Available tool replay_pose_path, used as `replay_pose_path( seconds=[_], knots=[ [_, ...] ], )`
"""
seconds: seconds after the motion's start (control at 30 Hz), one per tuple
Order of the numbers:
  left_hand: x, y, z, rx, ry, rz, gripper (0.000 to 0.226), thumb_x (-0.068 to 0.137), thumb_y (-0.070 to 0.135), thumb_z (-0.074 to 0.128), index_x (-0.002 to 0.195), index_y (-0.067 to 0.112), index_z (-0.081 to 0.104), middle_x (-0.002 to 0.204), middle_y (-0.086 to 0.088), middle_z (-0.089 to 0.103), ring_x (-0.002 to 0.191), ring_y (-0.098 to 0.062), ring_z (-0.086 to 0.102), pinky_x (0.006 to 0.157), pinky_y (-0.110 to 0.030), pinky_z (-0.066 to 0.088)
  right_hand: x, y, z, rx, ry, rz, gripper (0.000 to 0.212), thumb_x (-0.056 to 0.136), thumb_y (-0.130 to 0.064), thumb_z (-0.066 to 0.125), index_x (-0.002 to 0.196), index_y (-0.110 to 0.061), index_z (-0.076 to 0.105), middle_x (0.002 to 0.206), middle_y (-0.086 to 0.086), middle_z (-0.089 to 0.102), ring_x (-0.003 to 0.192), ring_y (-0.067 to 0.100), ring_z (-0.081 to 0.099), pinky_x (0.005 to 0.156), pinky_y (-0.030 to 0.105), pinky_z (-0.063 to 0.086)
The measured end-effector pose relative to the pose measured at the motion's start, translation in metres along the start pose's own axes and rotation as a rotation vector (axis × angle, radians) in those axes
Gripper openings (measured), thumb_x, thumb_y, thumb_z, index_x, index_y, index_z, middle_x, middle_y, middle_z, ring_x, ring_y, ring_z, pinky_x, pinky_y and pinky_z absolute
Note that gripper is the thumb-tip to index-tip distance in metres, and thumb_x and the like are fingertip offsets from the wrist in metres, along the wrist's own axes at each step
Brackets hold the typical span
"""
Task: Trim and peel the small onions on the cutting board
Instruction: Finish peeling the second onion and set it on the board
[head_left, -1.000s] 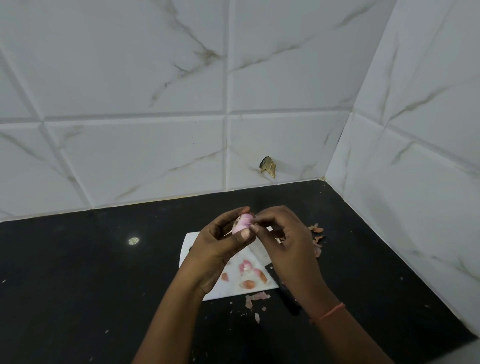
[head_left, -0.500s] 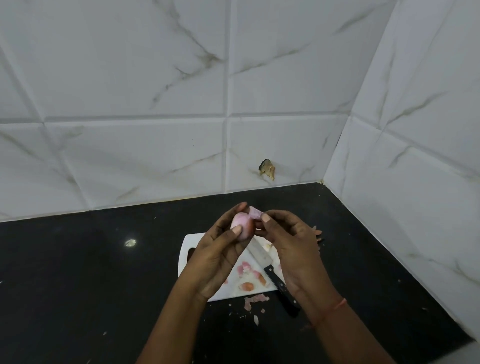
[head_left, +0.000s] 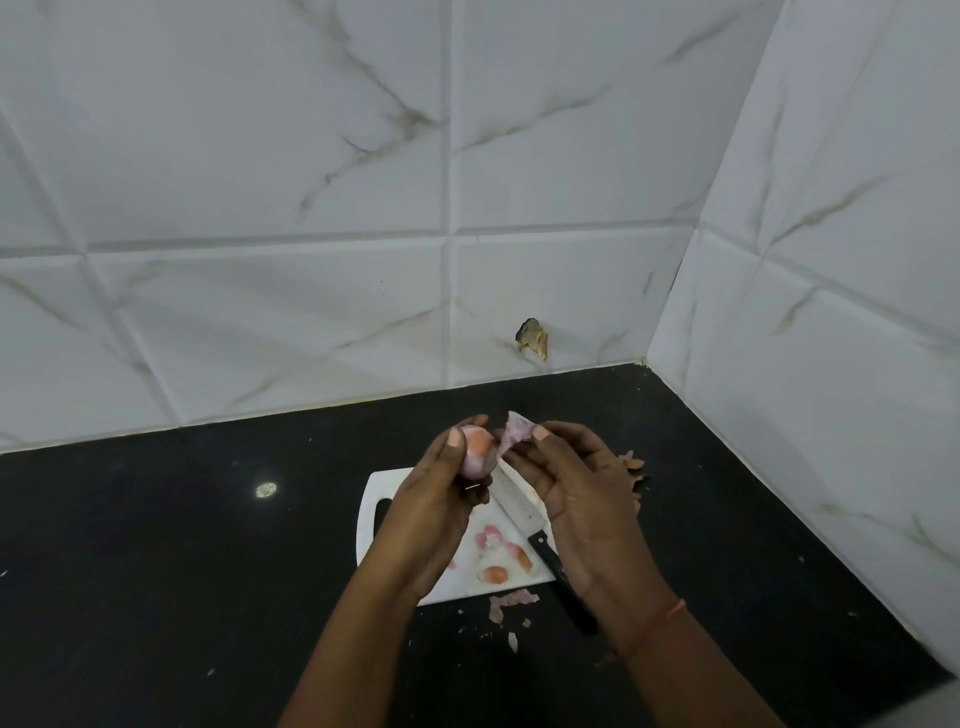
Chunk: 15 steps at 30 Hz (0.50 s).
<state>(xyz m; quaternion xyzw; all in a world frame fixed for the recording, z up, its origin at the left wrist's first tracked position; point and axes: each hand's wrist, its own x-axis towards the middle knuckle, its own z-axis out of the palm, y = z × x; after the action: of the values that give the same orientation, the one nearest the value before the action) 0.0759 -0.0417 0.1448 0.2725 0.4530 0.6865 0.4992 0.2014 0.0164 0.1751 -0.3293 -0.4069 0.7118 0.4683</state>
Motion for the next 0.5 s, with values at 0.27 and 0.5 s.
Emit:
replay_pose_path(
  seconds=[0.27,0.5],
  knots=[
    [-0.001,0.001,-0.007,0.002,0.05,0.055,0.049,0.066,0.036,0.085,0.112,0.025,0.072,0.125,-0.008,0.065,0.119,-0.031,0.063,0.1,-0.044,0.051,0.008,0.001,-0.017,-0.515,0.067,-0.293,0.021,0.081,-0.012,0.076,0.099,-0.016,0.066,0.089,-0.001,0.073,0.084,0.012,0.072,0.074,0.029,0.06],
    [0.0,0.005,-0.004,-0.082,0.08,0.056,0.044,0.067,0.033,0.079,0.108,0.019,0.068,0.121,-0.012,0.063,0.099,-0.023,0.068,0.077,-0.028,0.058,0.014,0.003,-0.016,-0.865,-0.177,-0.608,0.025,0.093,-0.01,0.053,0.105,-0.022,0.07,0.105,-0.013,0.067,0.102,0.001,0.062,0.091,0.022,0.051]
  ],
)
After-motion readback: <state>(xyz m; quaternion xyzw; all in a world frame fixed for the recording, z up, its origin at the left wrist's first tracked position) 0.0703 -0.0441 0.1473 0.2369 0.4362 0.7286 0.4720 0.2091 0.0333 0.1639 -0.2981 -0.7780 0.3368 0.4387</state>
